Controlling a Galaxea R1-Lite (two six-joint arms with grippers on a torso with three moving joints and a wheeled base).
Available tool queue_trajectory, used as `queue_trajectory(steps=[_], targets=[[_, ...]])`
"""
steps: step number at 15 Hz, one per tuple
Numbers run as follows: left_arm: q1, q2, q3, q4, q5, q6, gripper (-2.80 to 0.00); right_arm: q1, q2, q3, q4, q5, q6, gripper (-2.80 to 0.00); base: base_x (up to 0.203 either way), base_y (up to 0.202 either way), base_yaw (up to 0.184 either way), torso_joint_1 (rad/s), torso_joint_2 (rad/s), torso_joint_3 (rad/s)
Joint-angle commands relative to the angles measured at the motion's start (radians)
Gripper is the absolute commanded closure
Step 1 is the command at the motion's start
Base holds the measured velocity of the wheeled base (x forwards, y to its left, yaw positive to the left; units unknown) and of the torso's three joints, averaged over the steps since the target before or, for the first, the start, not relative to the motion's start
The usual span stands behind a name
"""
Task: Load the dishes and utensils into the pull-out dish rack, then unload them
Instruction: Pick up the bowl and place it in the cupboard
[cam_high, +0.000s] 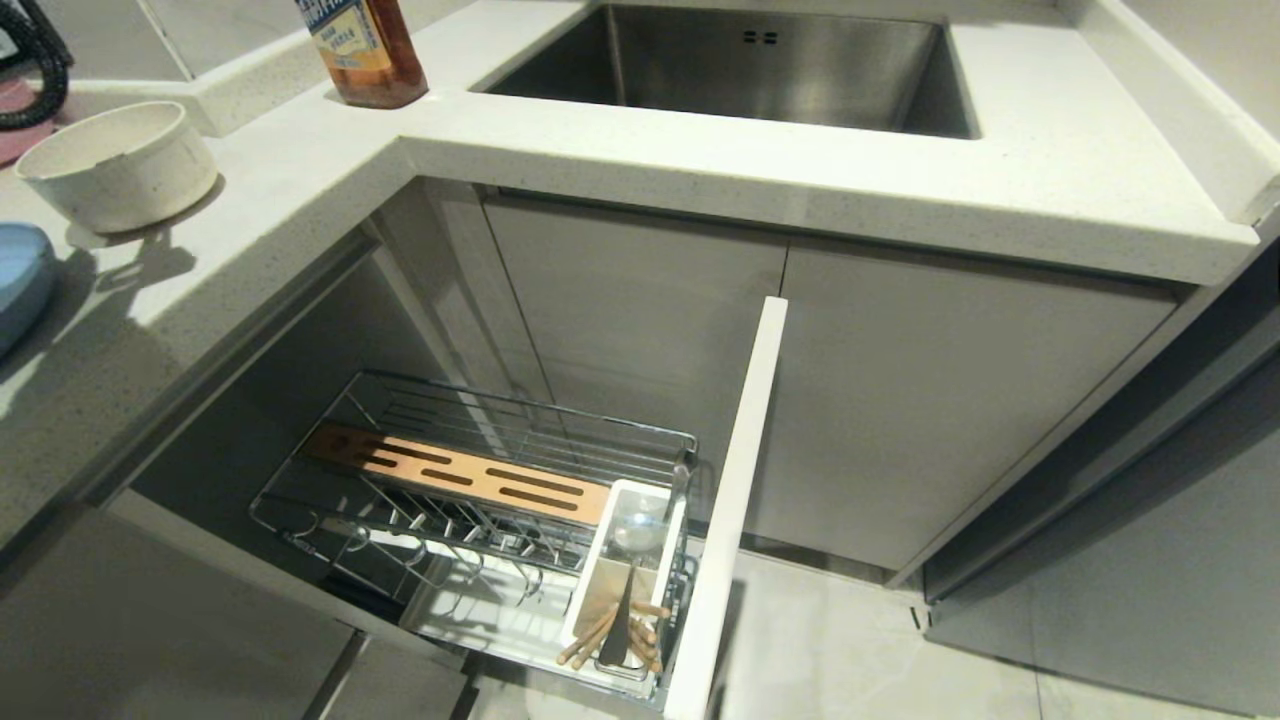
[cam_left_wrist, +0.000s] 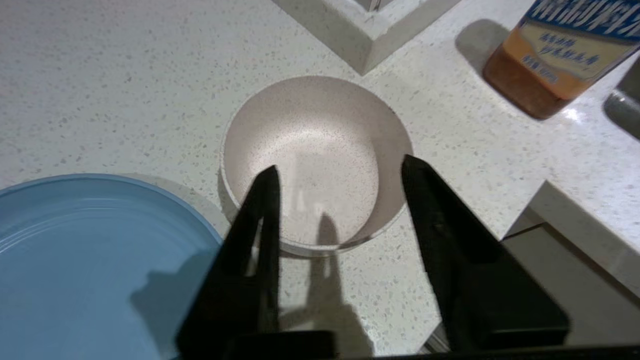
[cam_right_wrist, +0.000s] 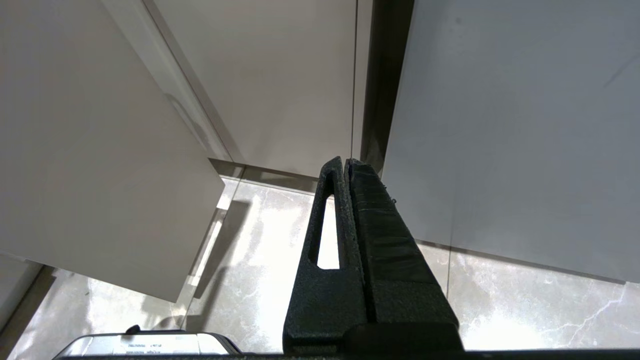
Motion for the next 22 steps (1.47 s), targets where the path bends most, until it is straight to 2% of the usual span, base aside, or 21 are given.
queue_trajectory(steps=[1, 4, 10, 21, 22], targets=[[0.003, 0.036, 0.000, 0.003, 0.002, -0.004, -2.80, 0.000, 0.000, 0.000, 0.000, 0.000, 0.000, 0.00, 0.000, 0.000, 0.000, 0.000, 0.00, 0.000], [0.005, 0.064, 0.000, -0.002, 0.001, -0.026, -2.80, 0.000, 0.000, 0.000, 0.000, 0.000, 0.000, 0.00, 0.000, 0.000, 0.000, 0.000, 0.00, 0.000], [0.006, 0.125, 0.000, -0.071, -0.005, -0.024, -2.80, 0.000, 0.000, 0.000, 0.000, 0.000, 0.000, 0.00, 0.000, 0.000, 0.000, 0.000, 0.00, 0.000], [0.034, 0.148, 0.000, -0.072, -0.041, -0.057, -2.80, 0.000, 0.000, 0.000, 0.000, 0.000, 0.000, 0.00, 0.000, 0.000, 0.000, 0.000, 0.00, 0.000], [0.034, 0.149, 0.000, -0.071, -0.041, -0.057, 0.00, 0.000, 0.000, 0.000, 0.000, 0.000, 0.000, 0.00, 0.000, 0.000, 0.000, 0.000, 0.00, 0.000]])
